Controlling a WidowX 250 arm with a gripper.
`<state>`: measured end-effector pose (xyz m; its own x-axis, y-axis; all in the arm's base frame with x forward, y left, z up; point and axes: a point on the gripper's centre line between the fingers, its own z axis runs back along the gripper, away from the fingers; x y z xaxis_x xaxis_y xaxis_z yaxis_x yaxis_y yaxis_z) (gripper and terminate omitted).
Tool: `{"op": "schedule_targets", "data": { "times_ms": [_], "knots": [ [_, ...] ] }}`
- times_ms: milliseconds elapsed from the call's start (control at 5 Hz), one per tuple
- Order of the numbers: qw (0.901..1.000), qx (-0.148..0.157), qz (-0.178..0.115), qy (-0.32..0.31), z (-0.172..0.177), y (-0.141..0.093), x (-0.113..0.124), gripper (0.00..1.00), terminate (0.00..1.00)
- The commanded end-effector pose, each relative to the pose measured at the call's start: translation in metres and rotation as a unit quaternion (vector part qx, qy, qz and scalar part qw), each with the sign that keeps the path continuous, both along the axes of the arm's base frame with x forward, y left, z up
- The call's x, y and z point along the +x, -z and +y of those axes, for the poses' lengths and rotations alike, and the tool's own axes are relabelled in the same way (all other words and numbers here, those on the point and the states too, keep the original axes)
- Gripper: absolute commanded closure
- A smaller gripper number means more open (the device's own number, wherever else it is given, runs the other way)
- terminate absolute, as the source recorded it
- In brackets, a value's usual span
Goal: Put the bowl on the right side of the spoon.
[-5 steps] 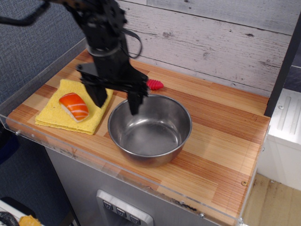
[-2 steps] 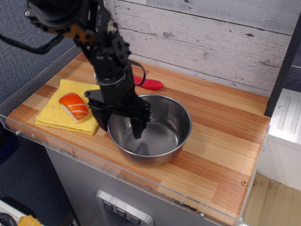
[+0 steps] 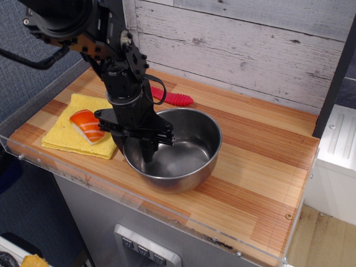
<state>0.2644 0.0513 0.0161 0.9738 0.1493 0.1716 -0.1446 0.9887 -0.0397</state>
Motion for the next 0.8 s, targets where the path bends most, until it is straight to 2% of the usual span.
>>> {"op": "schedule_targets", "data": {
  "times_ms": [0,200,600],
  "knots": [
    [1.0000,0.000,-0.005,-0.006,0.008,-0.005,0.002,1.00,0.00],
    [0.9999,-0.007,-0.013,0.001,0.006,-0.012,0.006,1.00,0.00],
    [0.9986,-0.026,-0.045,0.006,-0.002,-0.044,0.024,1.00,0.00]
  ]
}}
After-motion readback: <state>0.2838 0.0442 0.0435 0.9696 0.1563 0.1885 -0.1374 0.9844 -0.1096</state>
